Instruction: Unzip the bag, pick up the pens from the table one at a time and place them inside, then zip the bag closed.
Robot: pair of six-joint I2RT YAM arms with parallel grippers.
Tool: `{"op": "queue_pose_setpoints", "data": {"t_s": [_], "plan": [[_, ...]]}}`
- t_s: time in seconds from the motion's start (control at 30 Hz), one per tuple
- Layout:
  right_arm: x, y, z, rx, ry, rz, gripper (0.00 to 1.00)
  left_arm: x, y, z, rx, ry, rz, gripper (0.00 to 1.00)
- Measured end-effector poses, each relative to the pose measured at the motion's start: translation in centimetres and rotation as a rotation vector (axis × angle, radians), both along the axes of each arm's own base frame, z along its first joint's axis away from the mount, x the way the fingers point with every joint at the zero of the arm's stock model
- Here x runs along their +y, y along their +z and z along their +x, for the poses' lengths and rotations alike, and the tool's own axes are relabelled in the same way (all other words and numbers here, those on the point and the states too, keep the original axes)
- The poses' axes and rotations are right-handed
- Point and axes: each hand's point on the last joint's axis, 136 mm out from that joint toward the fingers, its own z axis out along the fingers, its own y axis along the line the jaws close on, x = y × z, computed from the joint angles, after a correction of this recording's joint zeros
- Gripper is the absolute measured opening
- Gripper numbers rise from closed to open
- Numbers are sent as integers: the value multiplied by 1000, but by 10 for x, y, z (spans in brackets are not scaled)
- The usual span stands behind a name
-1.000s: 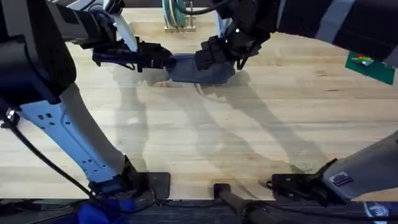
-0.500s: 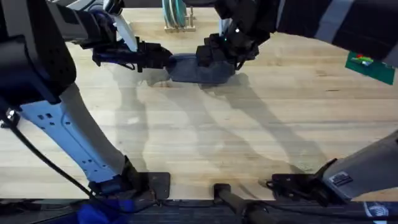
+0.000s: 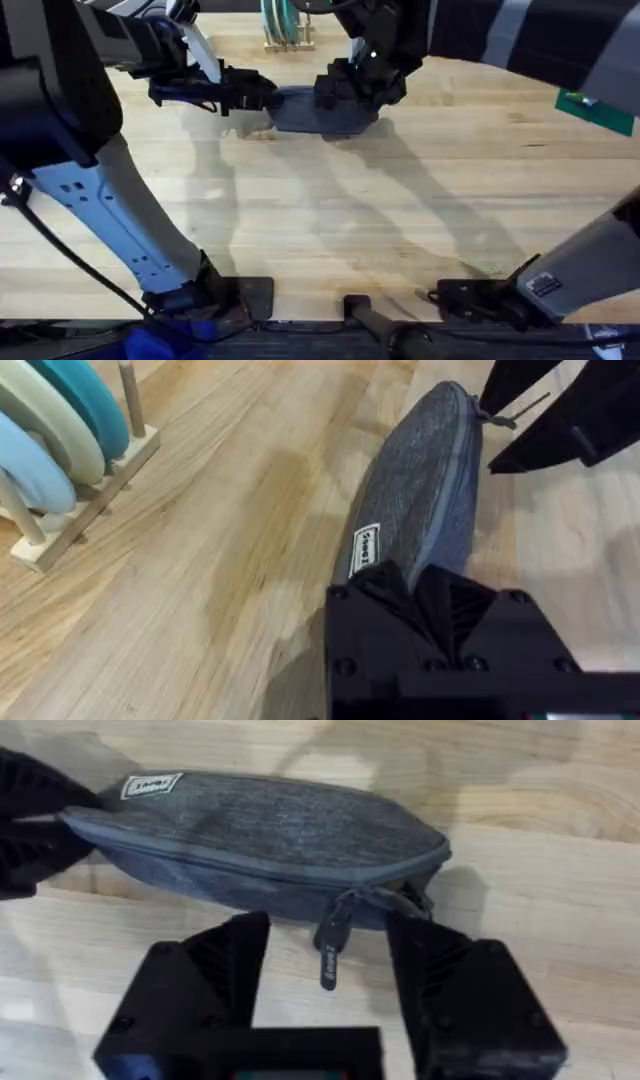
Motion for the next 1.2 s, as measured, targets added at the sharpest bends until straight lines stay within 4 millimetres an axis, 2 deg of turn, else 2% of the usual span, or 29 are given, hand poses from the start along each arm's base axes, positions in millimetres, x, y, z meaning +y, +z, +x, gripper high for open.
{"op": "queue_pose_setpoints", "data": {"t_s": [0.13, 0.5, 0.83, 1.2], "plan": [[0, 0, 1, -2, -4, 2, 594, 0, 0, 0, 0, 0, 0, 41], [-3, 1, 4, -4, -18, 6, 363, 0, 0, 0, 0, 0, 0, 41], [-5, 1, 6, -6, -23, 8, 55, 0, 0, 0, 0, 0, 0, 41], [-4, 2, 6, -9, -23, 10, 33, 0, 0, 0, 0, 0, 0, 41]]}}
